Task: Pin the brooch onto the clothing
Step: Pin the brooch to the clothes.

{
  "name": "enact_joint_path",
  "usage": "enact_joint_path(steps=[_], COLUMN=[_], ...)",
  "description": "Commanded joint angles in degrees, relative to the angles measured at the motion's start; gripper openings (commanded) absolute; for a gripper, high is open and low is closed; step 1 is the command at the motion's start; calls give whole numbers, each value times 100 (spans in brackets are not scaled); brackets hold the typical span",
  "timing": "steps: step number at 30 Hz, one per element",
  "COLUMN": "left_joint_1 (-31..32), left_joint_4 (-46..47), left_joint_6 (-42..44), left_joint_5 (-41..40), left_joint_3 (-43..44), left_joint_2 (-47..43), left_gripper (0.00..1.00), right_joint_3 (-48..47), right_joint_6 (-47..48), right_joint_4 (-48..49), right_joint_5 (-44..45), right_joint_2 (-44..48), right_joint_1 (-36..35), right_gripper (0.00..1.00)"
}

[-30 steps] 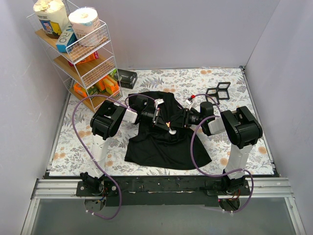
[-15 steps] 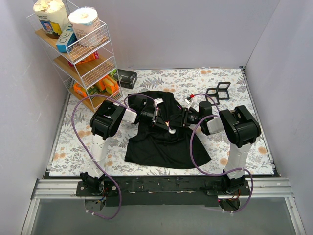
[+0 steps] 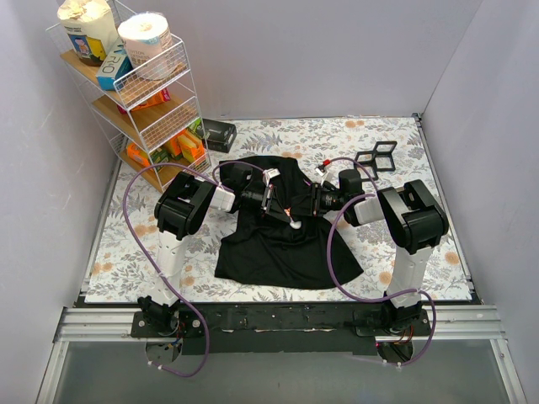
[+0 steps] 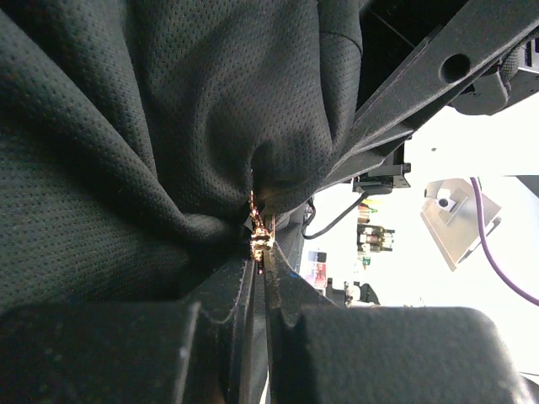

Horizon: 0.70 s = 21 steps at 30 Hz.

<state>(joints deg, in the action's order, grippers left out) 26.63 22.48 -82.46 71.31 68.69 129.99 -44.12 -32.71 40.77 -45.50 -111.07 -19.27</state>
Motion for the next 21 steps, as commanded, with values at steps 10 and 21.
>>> enact_joint_path(steps=[10, 21], left_joint_1=[123, 105], left_joint_4=[125, 81], left_joint_6=[-7, -7], left_joint_5=[314, 252], left_joint_3=[13, 31], left_joint_2=[-238, -238], left_gripper=[0, 0], right_joint_3=[-194, -299], right_joint_6=[546, 959], right_joint_4=[-562, -1212], right_joint_5=[138, 129], right_joint_2=[-143, -152], right_joint_1=[-139, -139], right_gripper=[36, 38])
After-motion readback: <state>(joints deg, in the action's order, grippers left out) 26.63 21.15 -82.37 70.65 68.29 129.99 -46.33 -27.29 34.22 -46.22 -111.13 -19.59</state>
